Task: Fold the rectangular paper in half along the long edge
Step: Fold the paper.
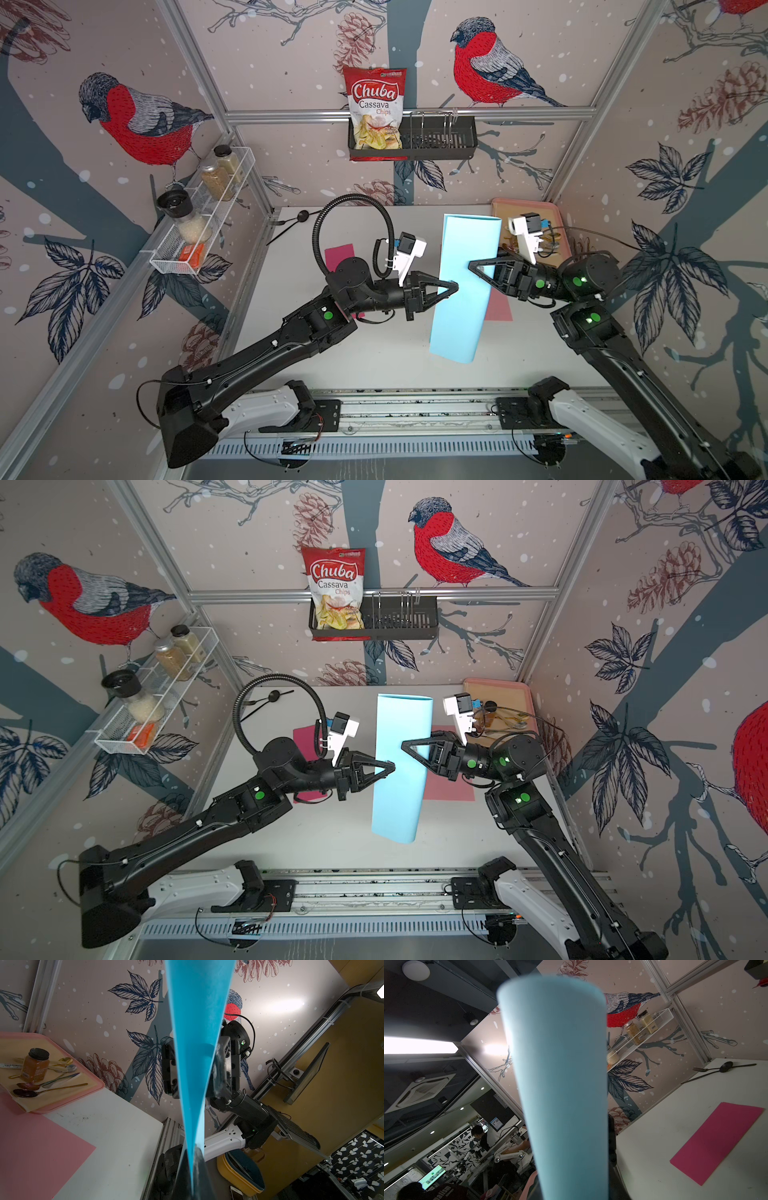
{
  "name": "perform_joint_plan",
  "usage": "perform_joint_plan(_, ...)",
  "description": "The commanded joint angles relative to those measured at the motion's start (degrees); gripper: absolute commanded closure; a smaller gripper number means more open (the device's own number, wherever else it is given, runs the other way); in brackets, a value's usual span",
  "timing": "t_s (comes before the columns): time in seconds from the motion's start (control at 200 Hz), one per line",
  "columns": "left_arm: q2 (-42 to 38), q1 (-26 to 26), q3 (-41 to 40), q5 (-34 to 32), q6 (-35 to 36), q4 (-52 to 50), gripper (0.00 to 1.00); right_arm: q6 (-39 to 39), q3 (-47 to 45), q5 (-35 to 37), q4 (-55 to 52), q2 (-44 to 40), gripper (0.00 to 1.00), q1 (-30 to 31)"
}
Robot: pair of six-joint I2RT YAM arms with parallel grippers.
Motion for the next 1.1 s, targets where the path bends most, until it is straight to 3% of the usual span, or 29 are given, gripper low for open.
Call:
perform_joint_plan(0.0,-0.4,-0.1,0.2,-0.4,0.3,1.9,1.00,-0.8,0.1,-0.2,0.0,-0.4,0.67,-0.4)
perform_joint_plan(0.085,-0.4,-0.1,0.2,-0.6,0.3,1.9,1.00,-1.0,0.3,-0.5,-0.4,-0.6,0.74,-0.7)
perform_joint_plan(0.21,-0.3,-0.1,0.2,-0.7,0.2,1.8,0.87,-0.8,0.5,-0.5,-0.4,-0.6,0.80,-1.0)
perform_joint_plan(0.34,-0.2,-0.1,0.2,-0.9,0.2,1.8,0.78,-1.0,0.7,-0.4,-0.9,-0.5,0.81,-1.0)
perform_joint_plan(0.51,-0.3,-0.2,0.2,-1.2,0.5,1.2,0.74,-2.7,1.3,-0.1,-3.5,-0.3,0.82,-0.9)
perform_joint_plan(0.84,-0.1,-0.2,0.3,-1.2,0.6,1.2,0.75,-6.4,3.1,0.4,-9.3,-0.2,0.82,-1.0)
perform_joint_plan(1.096,0.0,-0.2,0.3,-1.1,0.6,1.2,0.92,-8.8,4.0,1.2,-12.9,-0.1,0.82,-0.9)
